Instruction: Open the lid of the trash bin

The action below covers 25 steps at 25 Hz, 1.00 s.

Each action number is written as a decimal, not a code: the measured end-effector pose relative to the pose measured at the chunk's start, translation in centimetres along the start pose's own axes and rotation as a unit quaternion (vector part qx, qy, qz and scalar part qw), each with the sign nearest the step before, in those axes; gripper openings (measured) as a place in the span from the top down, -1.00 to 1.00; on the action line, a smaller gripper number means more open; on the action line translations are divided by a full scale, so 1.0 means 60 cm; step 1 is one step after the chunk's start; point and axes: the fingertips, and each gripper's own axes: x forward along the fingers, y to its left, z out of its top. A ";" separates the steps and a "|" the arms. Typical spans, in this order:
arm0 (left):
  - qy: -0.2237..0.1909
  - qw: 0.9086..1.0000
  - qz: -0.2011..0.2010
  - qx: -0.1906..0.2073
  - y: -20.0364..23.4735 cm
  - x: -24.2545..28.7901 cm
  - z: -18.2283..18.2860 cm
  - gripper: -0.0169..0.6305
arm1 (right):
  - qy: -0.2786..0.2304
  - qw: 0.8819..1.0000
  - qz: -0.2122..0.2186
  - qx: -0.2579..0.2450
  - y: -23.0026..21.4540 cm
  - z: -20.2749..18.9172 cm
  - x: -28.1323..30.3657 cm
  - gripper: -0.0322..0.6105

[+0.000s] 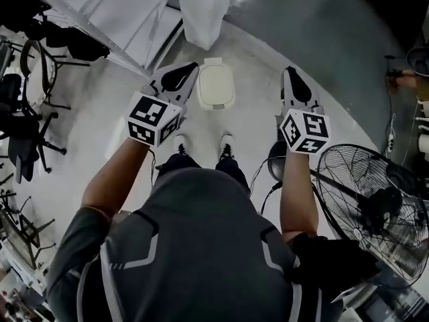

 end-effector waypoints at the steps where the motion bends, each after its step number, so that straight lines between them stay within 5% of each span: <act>1: 0.010 1.000 0.003 -0.004 -0.001 0.007 -0.013 0.92 | 0.008 1.000 0.010 -0.001 0.000 -0.011 0.009 0.81; 13: 0.075 0.996 0.040 -0.015 0.007 0.079 -0.177 0.92 | 0.091 0.993 0.069 -0.014 0.010 -0.183 0.094 0.81; 25: 0.158 0.986 0.027 -0.045 0.004 0.138 -0.357 0.92 | 0.193 0.975 0.106 -0.015 0.054 -0.382 0.148 0.79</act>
